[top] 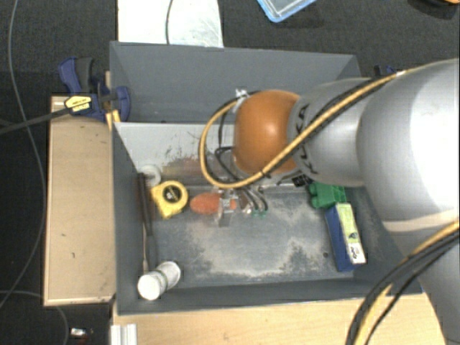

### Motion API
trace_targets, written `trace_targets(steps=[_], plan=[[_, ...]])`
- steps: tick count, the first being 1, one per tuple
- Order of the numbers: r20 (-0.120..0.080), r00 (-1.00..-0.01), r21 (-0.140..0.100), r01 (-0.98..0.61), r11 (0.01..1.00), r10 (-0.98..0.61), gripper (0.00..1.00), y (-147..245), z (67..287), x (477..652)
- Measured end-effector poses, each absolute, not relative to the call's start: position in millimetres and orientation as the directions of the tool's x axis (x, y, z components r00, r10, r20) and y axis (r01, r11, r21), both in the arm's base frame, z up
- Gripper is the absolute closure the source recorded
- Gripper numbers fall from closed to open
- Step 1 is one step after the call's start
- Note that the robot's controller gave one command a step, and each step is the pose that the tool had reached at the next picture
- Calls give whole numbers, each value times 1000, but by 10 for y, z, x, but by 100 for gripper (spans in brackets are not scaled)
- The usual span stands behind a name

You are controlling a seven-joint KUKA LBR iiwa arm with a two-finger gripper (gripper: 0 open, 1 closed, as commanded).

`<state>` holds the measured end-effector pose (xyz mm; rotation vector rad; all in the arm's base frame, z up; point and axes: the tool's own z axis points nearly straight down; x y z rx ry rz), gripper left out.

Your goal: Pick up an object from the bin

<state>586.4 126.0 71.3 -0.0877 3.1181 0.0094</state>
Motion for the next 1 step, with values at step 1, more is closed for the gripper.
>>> trace_targets(steps=[1], plan=[[-22, -998, 5, -55, 998, -54, 100, 1259, 716, 5861]])
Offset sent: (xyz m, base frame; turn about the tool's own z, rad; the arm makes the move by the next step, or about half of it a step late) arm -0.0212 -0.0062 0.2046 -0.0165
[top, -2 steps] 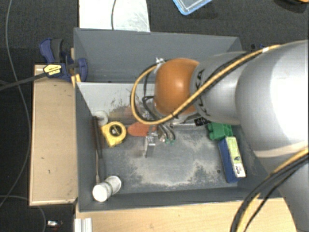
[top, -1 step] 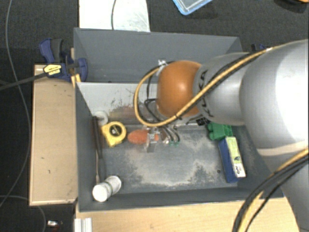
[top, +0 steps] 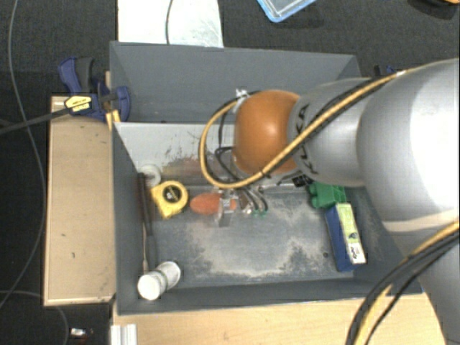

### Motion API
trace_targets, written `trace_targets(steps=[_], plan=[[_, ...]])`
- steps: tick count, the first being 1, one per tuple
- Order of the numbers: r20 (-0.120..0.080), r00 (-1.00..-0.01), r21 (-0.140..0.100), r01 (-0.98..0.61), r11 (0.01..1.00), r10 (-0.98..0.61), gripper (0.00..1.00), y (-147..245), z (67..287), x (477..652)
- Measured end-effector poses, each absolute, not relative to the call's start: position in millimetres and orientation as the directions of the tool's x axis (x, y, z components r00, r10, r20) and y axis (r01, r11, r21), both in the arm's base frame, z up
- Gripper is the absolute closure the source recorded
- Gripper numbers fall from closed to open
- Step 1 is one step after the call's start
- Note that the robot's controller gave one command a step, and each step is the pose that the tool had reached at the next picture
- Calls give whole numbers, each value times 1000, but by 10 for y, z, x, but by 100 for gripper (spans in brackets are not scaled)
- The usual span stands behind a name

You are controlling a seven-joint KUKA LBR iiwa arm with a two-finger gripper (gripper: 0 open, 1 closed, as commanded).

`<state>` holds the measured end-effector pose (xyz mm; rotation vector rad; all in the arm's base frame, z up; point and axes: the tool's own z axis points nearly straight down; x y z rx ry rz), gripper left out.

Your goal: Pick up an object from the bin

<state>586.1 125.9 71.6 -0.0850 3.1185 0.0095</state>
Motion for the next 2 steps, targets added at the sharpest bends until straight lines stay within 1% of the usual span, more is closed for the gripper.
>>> trace_targets(steps=[1, 2], plan=[[-19, -998, 5, -59, 998, -59, 100, 1234, 1485, 5770], [-13, -998, 4, -59, 998, -59, 100, 1260, 2248, 5769]])
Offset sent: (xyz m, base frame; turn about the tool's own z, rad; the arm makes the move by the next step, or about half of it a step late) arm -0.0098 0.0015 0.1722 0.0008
